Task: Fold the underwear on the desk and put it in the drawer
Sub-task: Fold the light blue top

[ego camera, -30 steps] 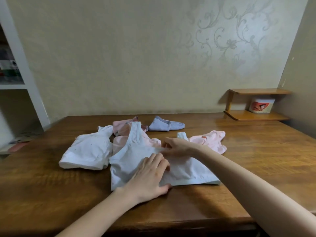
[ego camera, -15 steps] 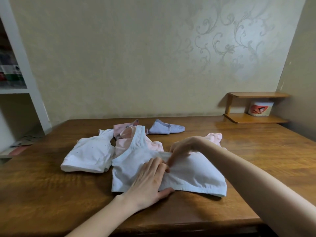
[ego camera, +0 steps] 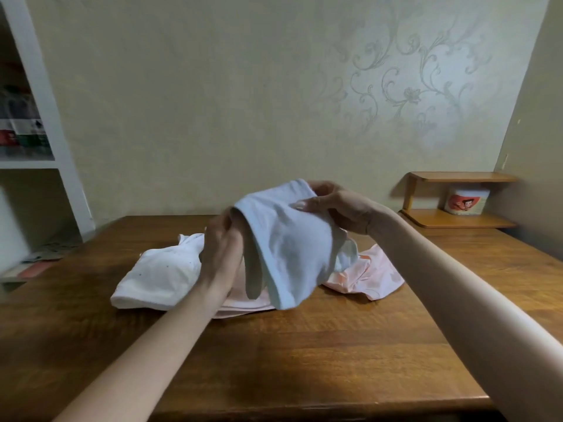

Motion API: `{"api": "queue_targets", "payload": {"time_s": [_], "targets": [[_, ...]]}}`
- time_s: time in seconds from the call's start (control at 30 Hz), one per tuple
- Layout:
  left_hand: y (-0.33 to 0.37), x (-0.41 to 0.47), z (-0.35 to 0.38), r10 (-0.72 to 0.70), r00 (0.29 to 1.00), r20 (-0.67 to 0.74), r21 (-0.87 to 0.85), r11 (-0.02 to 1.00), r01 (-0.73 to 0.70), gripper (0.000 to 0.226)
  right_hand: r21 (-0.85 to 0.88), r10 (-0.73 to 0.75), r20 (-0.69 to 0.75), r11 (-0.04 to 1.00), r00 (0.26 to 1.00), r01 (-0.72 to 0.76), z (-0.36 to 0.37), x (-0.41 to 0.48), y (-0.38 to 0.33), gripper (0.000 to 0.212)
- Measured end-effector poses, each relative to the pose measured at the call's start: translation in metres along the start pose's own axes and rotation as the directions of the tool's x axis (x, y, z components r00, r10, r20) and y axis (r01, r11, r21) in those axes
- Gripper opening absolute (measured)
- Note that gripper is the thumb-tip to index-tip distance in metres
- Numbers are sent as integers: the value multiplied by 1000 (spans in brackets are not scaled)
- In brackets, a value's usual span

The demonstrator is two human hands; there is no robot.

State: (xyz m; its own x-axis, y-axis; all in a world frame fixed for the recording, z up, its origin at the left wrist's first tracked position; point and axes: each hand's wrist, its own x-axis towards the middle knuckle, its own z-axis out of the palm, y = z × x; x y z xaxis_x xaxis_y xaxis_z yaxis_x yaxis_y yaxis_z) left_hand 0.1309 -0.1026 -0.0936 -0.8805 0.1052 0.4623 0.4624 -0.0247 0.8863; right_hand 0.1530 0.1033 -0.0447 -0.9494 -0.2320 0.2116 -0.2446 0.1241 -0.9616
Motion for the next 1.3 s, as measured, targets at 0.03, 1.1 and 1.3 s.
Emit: {"api": "queue_targets", "payload": {"time_s": [0.03,1.1,1.3], "targets": [[4,8,0,-116,993,26,-57,991,117,29,5,2,-8,1000,1000,-2,1,1,1,20],[-33,-27,-64,-435,871,228,-467,736,490,16,-588,-383,-492,808,782,26,94,67,39,35],[-27,1,-101,-198,946,-257,-410,909,79,34,-643,-567,-479,746,670,172,96,57,52,10]]}}
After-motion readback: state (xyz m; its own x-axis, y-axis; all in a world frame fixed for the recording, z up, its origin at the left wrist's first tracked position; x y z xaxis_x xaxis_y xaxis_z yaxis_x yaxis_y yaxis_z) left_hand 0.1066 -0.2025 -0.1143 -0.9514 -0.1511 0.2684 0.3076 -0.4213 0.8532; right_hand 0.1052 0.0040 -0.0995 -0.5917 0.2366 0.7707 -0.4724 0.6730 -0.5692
